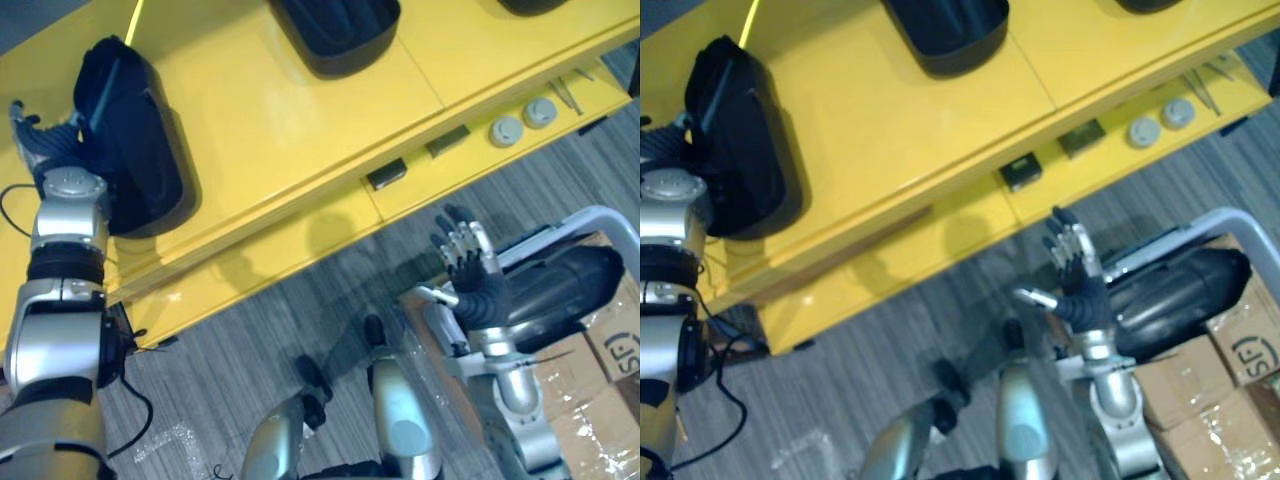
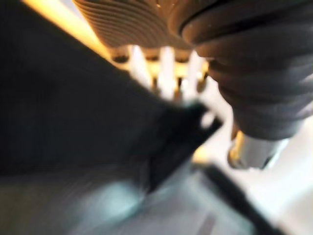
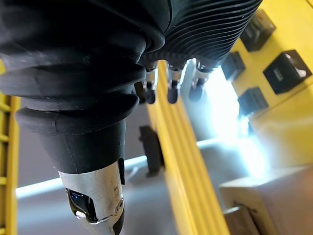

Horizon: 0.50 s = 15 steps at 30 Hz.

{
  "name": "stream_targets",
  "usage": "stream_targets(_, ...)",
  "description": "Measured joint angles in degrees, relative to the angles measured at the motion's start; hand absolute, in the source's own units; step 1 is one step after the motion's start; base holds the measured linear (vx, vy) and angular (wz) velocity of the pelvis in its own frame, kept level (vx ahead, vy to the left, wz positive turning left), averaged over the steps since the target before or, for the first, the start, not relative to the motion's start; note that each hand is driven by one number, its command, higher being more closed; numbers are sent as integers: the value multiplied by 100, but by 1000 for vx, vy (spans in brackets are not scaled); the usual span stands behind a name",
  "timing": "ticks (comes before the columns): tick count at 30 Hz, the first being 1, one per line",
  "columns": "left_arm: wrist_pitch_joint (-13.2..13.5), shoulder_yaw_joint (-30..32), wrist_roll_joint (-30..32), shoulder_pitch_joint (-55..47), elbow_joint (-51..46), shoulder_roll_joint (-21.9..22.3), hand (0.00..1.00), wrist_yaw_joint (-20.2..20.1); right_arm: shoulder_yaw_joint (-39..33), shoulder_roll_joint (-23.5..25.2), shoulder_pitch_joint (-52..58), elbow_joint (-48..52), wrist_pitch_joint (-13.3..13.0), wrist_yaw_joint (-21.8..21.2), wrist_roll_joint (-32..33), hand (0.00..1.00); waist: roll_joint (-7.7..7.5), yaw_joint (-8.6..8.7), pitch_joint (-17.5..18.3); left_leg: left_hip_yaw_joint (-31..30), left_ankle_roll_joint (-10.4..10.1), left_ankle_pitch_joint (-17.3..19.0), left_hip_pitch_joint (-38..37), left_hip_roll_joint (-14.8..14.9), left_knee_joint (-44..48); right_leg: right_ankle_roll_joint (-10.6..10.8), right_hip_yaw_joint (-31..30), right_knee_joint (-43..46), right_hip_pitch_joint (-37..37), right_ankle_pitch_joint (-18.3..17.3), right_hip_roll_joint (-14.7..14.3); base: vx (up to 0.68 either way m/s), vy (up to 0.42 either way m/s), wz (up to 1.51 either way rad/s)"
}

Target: Walk over and take plastic housings, then place them on the shelf

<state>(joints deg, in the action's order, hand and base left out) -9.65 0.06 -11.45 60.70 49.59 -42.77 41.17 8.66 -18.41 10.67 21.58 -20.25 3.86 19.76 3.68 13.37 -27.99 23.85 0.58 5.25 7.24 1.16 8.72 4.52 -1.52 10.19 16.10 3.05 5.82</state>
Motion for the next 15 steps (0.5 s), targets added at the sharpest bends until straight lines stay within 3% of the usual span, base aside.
stream_targets(4, 617, 145, 1, 46, -403, -79, 0, 535, 62, 52, 124, 0, -178, -22, -271, 0, -23, -12, 12, -46, 7, 31, -170, -4, -27, 1, 54, -101, -225, 0, 4, 5, 1, 2)
stream_targets(8, 1081, 128, 19, 244, -774, -320, 0, 613, 55, 29, 24, -101, -278, 1, -739, 0, -113, -39, 79, -190, 2, 28, -429, 10, -113, -4, 254, -323, -622, 12, 3, 31, -8, 15)
stream_targets(12, 1551, 148, -143, 97, -1296, -344, 0, 577, 0, -85, -197, -279, -543, -17, -767, 0, -123, -178, 642, -265, -31, 1, -562, -8, -324, 3, 364, -752, -912, 136, -23, 84, -8, 10)
stream_targets(15, 1968, 432, -214, -718, -2559, -330, 0, 349, -86, -217, -494, -257, -682, -169, -701, 0, -99, -265, 1160, -328, -65, -25, -917, -48, -613, 6, 516, -1086, -1338, 152, -26, 133, 5, 13)
